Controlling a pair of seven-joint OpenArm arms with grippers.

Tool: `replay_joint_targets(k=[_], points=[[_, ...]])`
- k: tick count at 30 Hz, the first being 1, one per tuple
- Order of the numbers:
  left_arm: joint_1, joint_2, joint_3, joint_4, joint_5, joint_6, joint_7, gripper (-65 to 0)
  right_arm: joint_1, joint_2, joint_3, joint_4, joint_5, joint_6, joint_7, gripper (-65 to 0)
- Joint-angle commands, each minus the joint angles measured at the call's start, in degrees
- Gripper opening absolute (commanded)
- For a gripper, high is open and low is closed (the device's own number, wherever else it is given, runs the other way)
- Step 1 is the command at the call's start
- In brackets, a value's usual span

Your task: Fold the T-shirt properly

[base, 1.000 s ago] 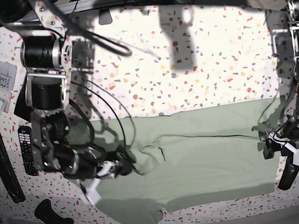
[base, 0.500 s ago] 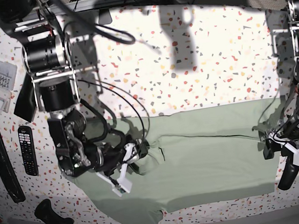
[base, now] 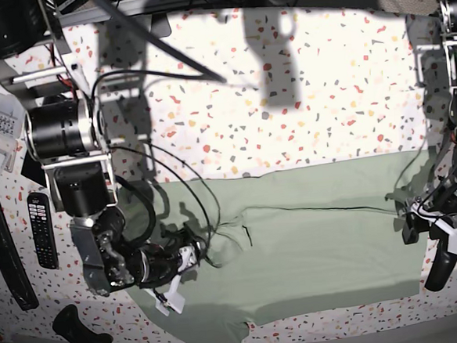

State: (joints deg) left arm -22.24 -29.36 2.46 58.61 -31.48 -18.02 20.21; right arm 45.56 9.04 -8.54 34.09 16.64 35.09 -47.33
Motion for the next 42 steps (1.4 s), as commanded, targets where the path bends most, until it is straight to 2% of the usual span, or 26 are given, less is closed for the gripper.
replay_joint_targets(k=[1, 4, 6, 7, 13, 18, 22, 25, 31, 35, 38, 42], points=[[-1.57, -0.98, -0.48, 1.05, -0.50, -0.04, -1.36, -28.7, 2.40, 0.15, 0.15, 0.59, -0.87, -0.92, 1.55, -29.1], [-1.60, -0.96, -0.48, 1.05, -0.52, -0.04, -1.36, -28.7, 2.38, 0.11, 0.15, 0.61, 0.35, -1.46, -1.57, -29.2], [-1.57, -0.98, -0.48, 1.05, -0.50, -0.04, -1.36, -28.7, 2.40, 0.15, 0.15, 0.61, 3.93, 0.55, -4.04, -29.2], [-1.60, -0.98, -0.48, 1.05, -0.50, -0.04, -1.36, -28.7, 2.58, 0.15, 0.13, 0.61, 3.78, 1.68, -4.44, -29.2], [-1.60, -0.98, -0.48, 1.05, -0.50, -0.04, -1.44, -28.7, 3.80, 0.50, -1.64, 0.61, -8.79, 2.45, -0.17, -29.4], [-1.60, -0.98, -0.48, 1.05, -0.50, -0.04, -1.77, -28.7, 3.80, 0.44, -13.88, 0.61, -16.11, 2.01, 5.29, -29.5], [-1.57, -0.98, -0.48, 1.05, -0.48, -0.04, -1.73, -28.7, 3.82, 0.17, -24.61, 0.61, -19.45, -0.44, 7.69, -29.5], [-1.57, -0.98, -0.48, 1.05, -0.48, -0.04, -1.73, -28.7, 3.82, 0.17, -28.94, 0.61, -19.26, -1.29, 7.85, -29.5], [-1.60, -0.98, -0.48, 1.05, -0.50, -0.04, -1.79, -28.7, 4.83, 0.17, -29.57, 0.68, -18.84, -1.29, 7.50, -29.5], [-1.60, -0.98, -0.48, 1.05, -0.50, -0.04, -1.79, -28.7, 6.86, 0.20, -29.57, 0.68, -11.32, -1.09, 4.98, -29.5], [-1.60, -0.98, -0.48, 1.05, -0.48, -0.04, -1.79, -28.7, 7.78, 0.15, -29.57, 0.68, -6.86, 1.29, 4.26, -29.5], [-1.57, -0.98, -0.48, 1.05, -0.48, -0.04, -1.77, -28.7, 7.26, 0.04, -29.57, 0.66, -5.95, 1.99, 5.42, -29.5]])
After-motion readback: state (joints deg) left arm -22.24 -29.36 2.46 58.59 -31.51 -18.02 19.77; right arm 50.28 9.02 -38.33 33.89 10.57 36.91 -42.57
